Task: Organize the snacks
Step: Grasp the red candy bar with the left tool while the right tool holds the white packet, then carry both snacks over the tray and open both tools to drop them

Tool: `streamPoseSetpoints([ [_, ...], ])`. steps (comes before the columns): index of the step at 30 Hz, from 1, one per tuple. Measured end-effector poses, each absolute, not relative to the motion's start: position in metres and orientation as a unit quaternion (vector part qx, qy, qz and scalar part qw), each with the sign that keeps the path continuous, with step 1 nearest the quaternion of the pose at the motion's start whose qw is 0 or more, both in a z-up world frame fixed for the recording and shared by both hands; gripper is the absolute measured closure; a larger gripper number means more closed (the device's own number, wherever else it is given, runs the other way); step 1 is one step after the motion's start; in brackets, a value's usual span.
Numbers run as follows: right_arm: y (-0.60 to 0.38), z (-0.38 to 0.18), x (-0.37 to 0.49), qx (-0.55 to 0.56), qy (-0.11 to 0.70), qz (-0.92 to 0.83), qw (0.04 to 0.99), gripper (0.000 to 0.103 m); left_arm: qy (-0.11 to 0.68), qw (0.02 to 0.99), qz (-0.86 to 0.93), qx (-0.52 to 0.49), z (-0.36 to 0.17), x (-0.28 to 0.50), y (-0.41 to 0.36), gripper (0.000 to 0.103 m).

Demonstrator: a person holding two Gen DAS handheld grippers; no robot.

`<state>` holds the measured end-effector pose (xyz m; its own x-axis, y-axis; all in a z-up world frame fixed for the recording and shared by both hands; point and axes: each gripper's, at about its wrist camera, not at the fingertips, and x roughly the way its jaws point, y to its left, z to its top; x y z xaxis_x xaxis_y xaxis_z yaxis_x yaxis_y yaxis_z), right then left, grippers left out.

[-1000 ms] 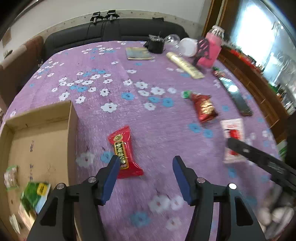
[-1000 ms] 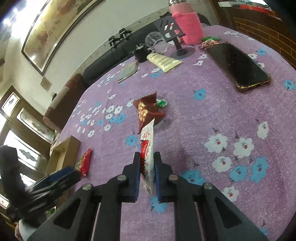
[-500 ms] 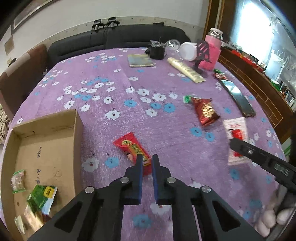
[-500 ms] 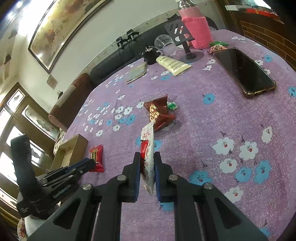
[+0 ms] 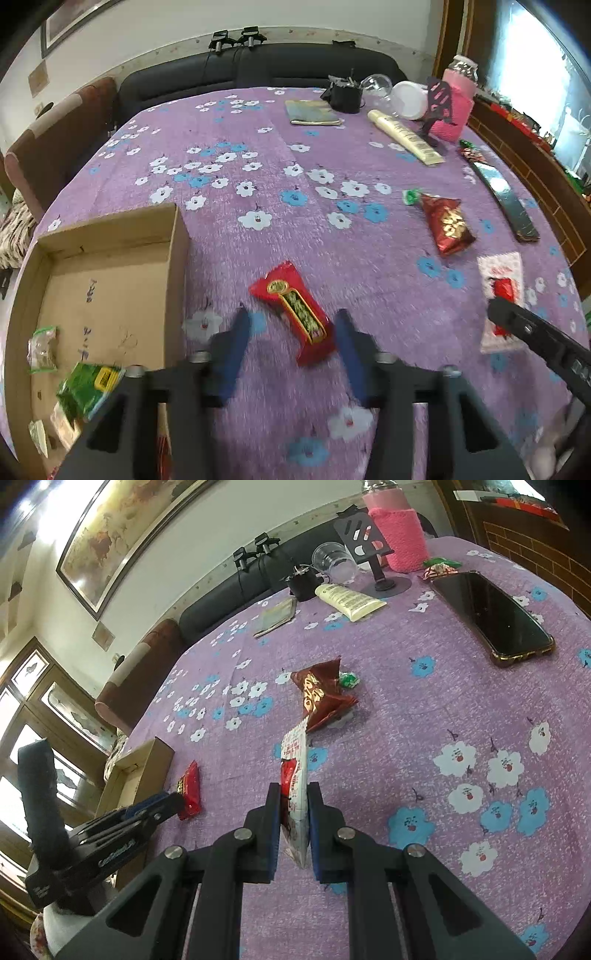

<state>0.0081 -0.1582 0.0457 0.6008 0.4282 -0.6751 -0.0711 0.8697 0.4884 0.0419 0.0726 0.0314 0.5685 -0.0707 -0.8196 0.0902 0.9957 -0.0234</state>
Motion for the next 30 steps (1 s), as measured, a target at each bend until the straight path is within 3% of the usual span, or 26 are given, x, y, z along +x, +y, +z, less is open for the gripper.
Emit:
streamPoseSetpoints([
  [2, -0.158, 0.045, 0.009, 0.212, 0.424, 0.147, 0.868, 0.090, 0.467, 0.883, -0.042, 0.019, 0.027, 0.049, 0.069, 0.050],
  [3, -0.158, 0.045, 0.009, 0.212, 0.424, 0.147, 0.868, 0.090, 0.474, 0.879, -0.041, 0.026, 0.023, 0.053, 0.066, 0.056],
  [4, -0.158, 0.045, 0.009, 0.212, 0.424, 0.148, 0.868, 0.090, 0.477, 0.878, -0.040, 0.030, 0.021, 0.055, 0.065, 0.066],
  [5, -0.157, 0.045, 0.009, 0.213, 0.424, 0.149, 0.868, 0.090, 0.470, 0.881, -0.037, 0.038, 0.022, 0.055, 0.062, 0.085],
  [16, -0.153, 0.051, 0.004, 0.216, 0.408, 0.178, 0.869, 0.090, 0.444, 0.887, -0.111, -0.063, 0.052, 0.006, 0.081, 0.085],
  [30, -0.117, 0.069, -0.008, 0.182, 0.412, 0.200, 0.870, 0.090, 0.405, 0.900, -0.020, -0.160, 0.075, -0.090, 0.255, 0.084],
])
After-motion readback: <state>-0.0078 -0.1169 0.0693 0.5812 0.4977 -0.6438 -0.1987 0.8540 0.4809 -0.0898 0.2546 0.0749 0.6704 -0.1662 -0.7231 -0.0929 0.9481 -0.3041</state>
